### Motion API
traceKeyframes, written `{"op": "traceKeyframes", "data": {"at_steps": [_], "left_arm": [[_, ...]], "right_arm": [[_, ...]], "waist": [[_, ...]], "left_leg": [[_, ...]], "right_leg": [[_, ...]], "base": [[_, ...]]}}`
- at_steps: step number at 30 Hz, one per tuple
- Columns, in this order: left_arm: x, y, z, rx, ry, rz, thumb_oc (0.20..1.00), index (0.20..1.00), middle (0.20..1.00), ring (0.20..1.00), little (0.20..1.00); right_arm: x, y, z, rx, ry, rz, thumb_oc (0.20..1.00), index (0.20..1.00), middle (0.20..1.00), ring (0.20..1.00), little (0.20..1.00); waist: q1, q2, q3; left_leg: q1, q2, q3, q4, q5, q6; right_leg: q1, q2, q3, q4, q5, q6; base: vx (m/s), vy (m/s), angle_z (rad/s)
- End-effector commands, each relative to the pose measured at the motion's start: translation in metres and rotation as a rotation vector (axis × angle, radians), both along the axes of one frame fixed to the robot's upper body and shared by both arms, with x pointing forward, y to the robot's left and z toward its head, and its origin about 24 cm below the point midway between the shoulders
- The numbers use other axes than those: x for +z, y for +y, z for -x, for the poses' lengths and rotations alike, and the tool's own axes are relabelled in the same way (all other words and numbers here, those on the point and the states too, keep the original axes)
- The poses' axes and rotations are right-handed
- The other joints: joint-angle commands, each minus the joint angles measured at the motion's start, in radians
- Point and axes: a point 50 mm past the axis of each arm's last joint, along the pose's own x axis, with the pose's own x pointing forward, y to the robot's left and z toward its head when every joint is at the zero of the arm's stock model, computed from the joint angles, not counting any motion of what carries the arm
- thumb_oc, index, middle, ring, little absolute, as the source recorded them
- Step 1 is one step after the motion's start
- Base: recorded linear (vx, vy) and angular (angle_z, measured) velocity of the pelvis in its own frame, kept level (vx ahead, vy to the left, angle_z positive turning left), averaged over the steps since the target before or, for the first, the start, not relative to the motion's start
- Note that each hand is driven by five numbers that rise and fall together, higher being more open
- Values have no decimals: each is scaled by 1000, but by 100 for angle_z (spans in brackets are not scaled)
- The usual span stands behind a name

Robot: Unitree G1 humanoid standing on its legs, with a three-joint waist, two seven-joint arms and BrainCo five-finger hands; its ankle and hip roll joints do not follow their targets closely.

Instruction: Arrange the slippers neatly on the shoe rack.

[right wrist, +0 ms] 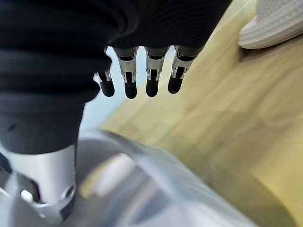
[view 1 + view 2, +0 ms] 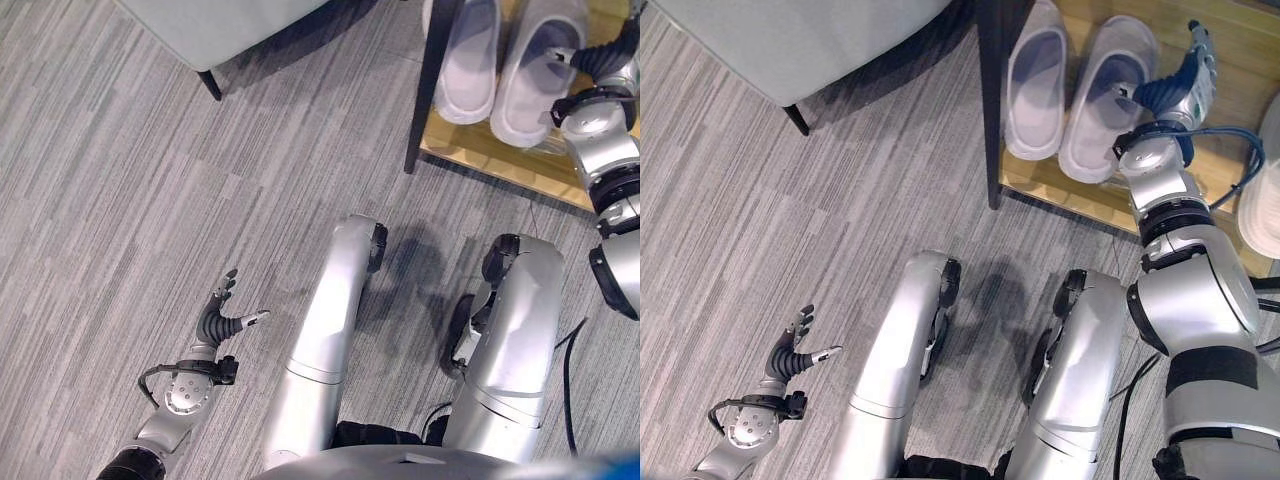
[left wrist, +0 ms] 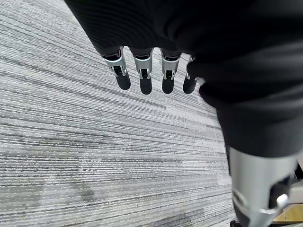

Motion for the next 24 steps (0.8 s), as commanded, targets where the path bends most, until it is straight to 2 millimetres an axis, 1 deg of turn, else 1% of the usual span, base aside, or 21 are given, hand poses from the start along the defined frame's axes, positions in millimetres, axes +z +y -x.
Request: {"op": "traceKeyframes", "data": {"at_steps": [1, 2, 3, 4, 5, 7, 8, 9, 11, 13, 14, 15, 16, 17, 18, 19, 20, 21, 22, 23, 24], "left_arm": [[10, -12, 4, -31, -58, 76, 1000, 1000, 1000, 1000, 1000], [9, -12, 5, -22, -56, 83, 1000, 1000, 1000, 1000, 1000], [10, -9, 5, 6, -62, 97, 1000, 1000, 1000, 1000, 1000], [10, -10, 5, 11, -69, 110, 1000, 1000, 1000, 1000, 1000], [16, -9, 0, 31, -108, 122, 1000, 1000, 1000, 1000, 1000], [17, -12, -5, 28, -124, 129, 1000, 1000, 1000, 1000, 1000], [18, -11, -9, 30, -133, 126, 1000, 1000, 1000, 1000, 1000], [20, -11, -11, 27, -143, 133, 1000, 1000, 1000, 1000, 1000], [15, -13, -12, 40, -129, 161, 1000, 1000, 1000, 1000, 1000], [12, -13, -13, 37, -114, 165, 1000, 1000, 1000, 1000, 1000], [6, -14, -14, 43, -92, 184, 1000, 1000, 1000, 1000, 1000], [2, -14, -13, 47, -69, 176, 1000, 1000, 1000, 1000, 1000], [-2, -13, -14, 60, -56, 195, 1000, 1000, 1000, 1000, 1000], [-5, -10, -11, 86, -43, 212, 1000, 1000, 1000, 1000, 1000], [-17, -5, -7, 134, 8, 215, 1000, 1000, 1000, 1000, 1000], [-22, -4, -6, 154, 23, 206, 1000, 1000, 1000, 1000, 1000], [-42, 0, 3, 221, 122, 208, 1000, 1000, 1000, 1000, 1000], [-55, 0, 10, 272, 186, 238, 1000, 1000, 1000, 1000, 1000], [-64, 1, 14, 308, 227, 251, 1000, 1000, 1000, 1000, 1000], [-75, 1, 22, 324, 296, 226, 1000, 1000, 1000, 1000, 1000], [-95, 0, 44, 347, 438, 172, 1000, 1000, 1000, 1000, 1000]], "right_arm": [[21, 4, 9, 45, -155, 9, 1000, 1000, 1000, 1000, 1000], [20, 9, 12, 70, -186, 11, 1000, 1000, 1000, 1000, 1000], [17, 14, 21, 117, -244, 21, 1000, 1000, 1000, 1000, 1000], [11, 13, 26, 131, -266, 19, 1000, 1000, 1000, 1000, 1000], [0, 3, 58, 179, -382, 10, 1000, 1000, 1000, 1000, 1000], [-20, -9, 74, 172, -389, -21, 1000, 1000, 1000, 1000, 1000], [-27, -18, 87, 150, -411, -35, 1000, 1000, 1000, 1000, 1000], [-34, -21, 93, 152, -407, -34, 1000, 1000, 1000, 1000, 1000], [-60, -26, 105, 147, -371, -77, 1000, 1000, 1000, 1000, 1000], [-82, -31, 118, 139, -310, -84, 1000, 1000, 1000, 1000, 1000], [-118, -30, 125, 149, -216, -175, 1000, 1000, 1000, 1000, 1000], [-131, -30, 132, 149, -189, -206, 1000, 1000, 1000, 1000, 1000], [-165, -34, 143, 110, -68, -256, 1000, 1000, 1000, 1000, 1000], [-175, -35, 149, 101, -20, -243, 1000, 1000, 1000, 1000, 1000], [-212, -40, 161, 44, 121, -308, 1000, 1000, 1000, 1000, 1000], [-224, -43, 164, 19, 151, -353, 1000, 1000, 1000, 1000, 1000], [-268, -44, 172, -58, 289, -474, 1000, 1000, 1000, 1000, 1000], [-293, -43, 182, -102, 370, -545, 1000, 1000, 1000, 1000, 1000], [-310, -41, 187, -128, 430, -601, 1000, 1000, 1000, 1000, 1000], [-331, -35, 196, -149, 518, -644, 1000, 1000, 1000, 1000, 1000], [-371, -27, 225, -215, 698, -741, 1000, 1000, 1000, 1000, 1000]], "waist": [[40, -19, -36], [33, -22, -36], [19, -30, -36], [10, -35, -36], [-20, -55, -36], [-36, -67, -36], [-40, -72, -37], [-40, -75, -39], [-51, -90, -108], [-60, -99, -165], [-80, -106, -238], [-90, -108, -264], [-98, -113, -281], [-105, -120, -292], [-112, -124, -298], [-117, -124, -296], [-122, -131, -320], [-119, -136, -331], [-120, -139, -328], [-117, -146, -346], [-107, -153, -360]], "left_leg": [[-20, 55, -36, -39, 25, -32], [-20, 54, -39, -40, 26, -33], [-20, 50, -45, -50, 46, -34], [-20, 49, -48, -52, 48, -36], [-20, 54, -57, -68, 79, -40], [-20, 53, -68, -86, 84, -45], [-20, 53, -75, -107, 106, -51], [-20, 52, -83, -134, 130, -53], [-20, 62, -99, -229, 150, -54], [-20, 72, -122, -325, 217, -53], [-19, 100, -135, -430, 249, -42], [-12, 104, -147, -466, 271, -40], [41, 125, -159, -557, 311, -33], [97, 146, -158, -629, 314, -29], [201, 169, -155, -760, 365, -31], [259, 177, -150, -834, 381, -25], [359, 187, -139, -971, 401, -25], [423, 190, -134, -1049, 451, -34], [488, 185, -130, -1115, 472, -32], [556, 180, -120, -1193, 472, -32], [737, 178, -116, -1362, 523, -27]], "right_leg": [[90, 31, 140, 23, 235, -102], [94, 36, 141, 21, 236, -100], [94, 38, 128, 7, 242, -99], [98, 39, 125, 3, 244, -96], [99, 37, 95, -15, 242, -94], [107, 36, 79, -35, 241, -85], [110, 33, 57, -55, 243, -83], [112, 24, 41, -90, 247, -81], [115, 18, 0, -184, 253, -77], [111, 12, -56, -293, 264, -84], [109, 10, -104, -402, 272, -80], [112, 15, -120, -439, 269, -82], [159, -3, -160, -548, 283, -88], [208, -11, -181, -617, 287, -90], [314, -13, -224, -744, 301, -92], [364, -16, -237, -820, 315, -91], [454, -11, -260, -938, 334, -84], [528, -13, -283, -1017, 342, -85], [597, -12, -300, -1099, 361, -87], [662, -6, -311, -1170, 372, -81], [837, 5, -351, -1326, 412, -65]], "base": [[-32, -7, -6], [-31, -10, -4], [-40, -20, -5], [-66, -64, -13], [-68, -56, -13], [-53, -56, -14], [-73, -41, -16], [-90, -24, -16], [-61, -24, -23], [-107, -47, -35], [-109, -46, -23], [-155, -59, -12], [-165, -67, -11], [-275, -92, -14], [-232, -63, -14], [-250, -76, 5], [-144, -77, 7], [-118, -91, 9], [-38, -80, -7], [49, -68, 20], [196, -50, 25]]}}
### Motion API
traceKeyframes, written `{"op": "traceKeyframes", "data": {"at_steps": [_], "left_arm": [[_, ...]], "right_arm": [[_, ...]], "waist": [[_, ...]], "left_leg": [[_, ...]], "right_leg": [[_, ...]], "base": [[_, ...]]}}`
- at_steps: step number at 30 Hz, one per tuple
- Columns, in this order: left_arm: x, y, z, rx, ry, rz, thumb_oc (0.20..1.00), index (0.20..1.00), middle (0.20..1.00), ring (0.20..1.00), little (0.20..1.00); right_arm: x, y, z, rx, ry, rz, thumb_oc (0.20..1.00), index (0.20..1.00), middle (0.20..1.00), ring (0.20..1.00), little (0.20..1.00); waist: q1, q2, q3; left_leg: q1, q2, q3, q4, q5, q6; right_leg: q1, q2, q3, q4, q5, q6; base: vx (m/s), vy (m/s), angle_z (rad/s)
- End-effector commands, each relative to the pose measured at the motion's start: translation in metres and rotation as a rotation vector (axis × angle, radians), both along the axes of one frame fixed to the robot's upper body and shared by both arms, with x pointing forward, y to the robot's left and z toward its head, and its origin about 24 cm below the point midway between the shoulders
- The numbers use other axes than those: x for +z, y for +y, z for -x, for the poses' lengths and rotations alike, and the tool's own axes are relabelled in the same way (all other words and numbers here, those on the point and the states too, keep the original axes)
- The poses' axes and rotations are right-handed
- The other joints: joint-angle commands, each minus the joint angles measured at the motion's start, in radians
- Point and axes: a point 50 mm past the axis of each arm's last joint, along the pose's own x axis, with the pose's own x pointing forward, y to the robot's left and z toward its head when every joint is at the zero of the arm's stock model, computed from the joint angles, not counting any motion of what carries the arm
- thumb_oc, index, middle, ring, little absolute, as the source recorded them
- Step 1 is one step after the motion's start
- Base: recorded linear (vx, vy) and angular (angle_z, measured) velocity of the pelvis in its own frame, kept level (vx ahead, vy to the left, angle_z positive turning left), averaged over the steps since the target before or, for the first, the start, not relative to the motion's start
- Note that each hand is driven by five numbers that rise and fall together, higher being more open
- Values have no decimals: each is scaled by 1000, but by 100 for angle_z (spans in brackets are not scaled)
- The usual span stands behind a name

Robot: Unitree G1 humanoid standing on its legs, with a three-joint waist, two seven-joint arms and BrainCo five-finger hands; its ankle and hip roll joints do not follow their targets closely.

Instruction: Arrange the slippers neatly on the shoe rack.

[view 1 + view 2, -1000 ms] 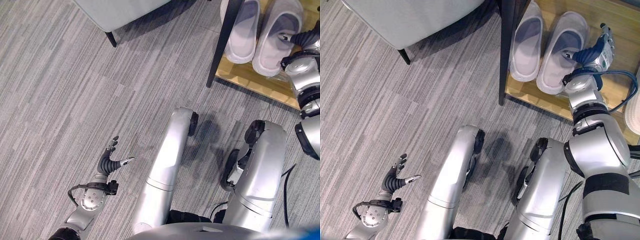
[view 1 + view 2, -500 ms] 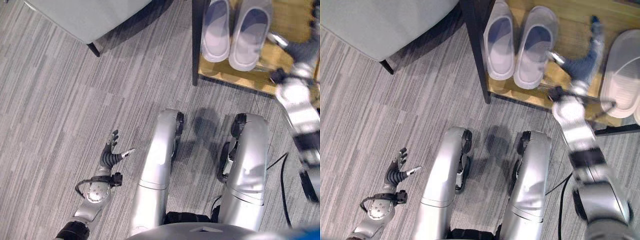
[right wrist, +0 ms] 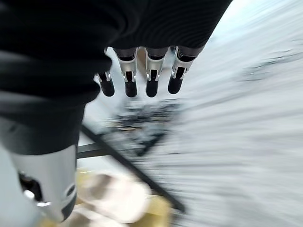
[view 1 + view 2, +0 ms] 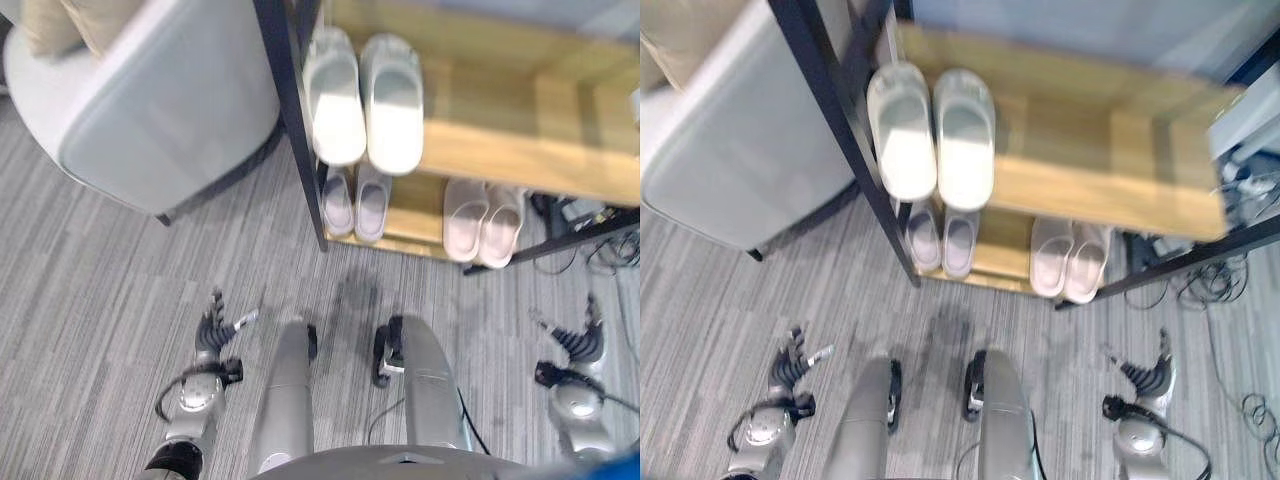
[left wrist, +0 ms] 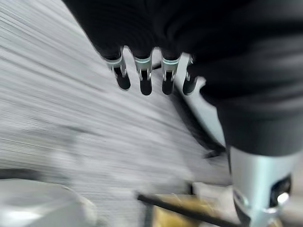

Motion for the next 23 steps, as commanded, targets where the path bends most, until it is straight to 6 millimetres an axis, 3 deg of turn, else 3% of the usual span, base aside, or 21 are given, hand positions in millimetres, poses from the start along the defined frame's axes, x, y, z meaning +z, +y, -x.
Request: {"op": "traceKeyframes", "data": {"at_steps": [1, 2, 3, 4, 5, 6, 8, 10, 13, 18, 23], "left_arm": [[-14, -9, 15, -64, 133, -31, 1000, 1000, 1000, 1000, 1000], [-22, -12, 26, -66, 203, -14, 1000, 1000, 1000, 1000, 1000], [-22, -12, 26, -66, 203, -14, 1000, 1000, 1000, 1000, 1000], [-37, -17, 58, -45, 370, 39, 1000, 1000, 1000, 1000, 1000], [-37, -17, 57, -45, 370, 39, 1000, 1000, 1000, 1000, 1000], [-44, -22, 76, -61, 464, 58, 1000, 1000, 1000, 1000, 1000], [-45, -24, 79, -70, 484, 60, 1000, 1000, 1000, 1000, 1000], [-48, -34, 82, -99, 509, 83, 1000, 1000, 1000, 1000, 1000], [-49, -40, 75, -129, 503, 101, 1000, 1000, 1000, 1000, 1000], [-49, -52, 62, -231, 495, 108, 1000, 1000, 1000, 1000, 1000], [-50, -57, 63, -303, 523, 97, 1000, 1000, 1000, 1000, 1000]], "right_arm": [[-10, 8, -8, -13, 16, -115, 1000, 1000, 1000, 1000, 1000], [-22, 14, 5, -31, 82, -166, 1000, 1000, 1000, 1000, 1000], [-22, 14, 4, -31, 82, -166, 1000, 1000, 1000, 1000, 1000], [-48, 21, 54, -81, 314, -260, 1000, 1000, 1000, 1000, 1000], [-48, 21, 54, -81, 314, -260, 1000, 1000, 1000, 1000, 1000], [-57, 23, 84, -47, 482, -271, 1000, 1000, 1000, 1000, 1000], [-59, 24, 91, -45, 514, -281, 1000, 1000, 1000, 1000, 1000], [-66, 34, 129, -88, 633, -357, 1000, 1000, 1000, 1000, 1000], [-67, 38, 127, -69, 637, -374, 1000, 1000, 1000, 1000, 1000], [-66, 34, 120, 12, 665, -348, 1000, 1000, 1000, 1000, 1000], [-66, 34, 118, 62, 684, -338, 1000, 1000, 1000, 1000, 1000]], "waist": [[43, -12, 62], [43, -16, 42], [43, -16, 47], [53, -15, -3], [51, -14, -3], [53, -5, -50], [54, 0, -59], [46, 17, -124], [37, 27, -141], [26, 33, -155], [17, 39, -164]], "left_leg": [[83, 11, -48, -121, 153, 19], [161, 6, -46, -230, 188, 19], [170, 6, -47, -236, 191, 19], [402, -3, -42, -504, 270, 8], [404, -4, -44, -510, 275, 8], [538, 1, -32, -690, 341, -4], [595, 5, -27, -758, 368, -8], [741, 29, -11, -974, 435, -17], [776, 40, 2, -1025, 461, -27], [787, 46, 12, -1025, 459, -47], [802, 53, 38, -1025, 441, -53]], "right_leg": [[158, -29, 4, -79, 59, 57], [241, -27, -13, -166, 104, 62], [249, -27, -15, -171, 106, 62], [498, -9, -50, -435, 201, 96], [501, -9, -53, -440, 205, 96], [614, 6, -65, -594, 264, 118], [657, 15, -65, -654, 287, 123], [791, 38, -51, -862, 354, 146], [829, 46, -45, -922, 373, 150], [885, 53, -39, -1012, 399, 156], [898, 45, -24, -1035, 400, 166]], "base": [[187, -39, 27], [119, -3, 16], [237, -45, 42], [227, -41, 49], [312, -67, 48], [110, -34, 17], [88, -29, -2], [81, -55, -8], [1, -39, -21], [-29, -38, -14], [-9, -6, -1]]}}
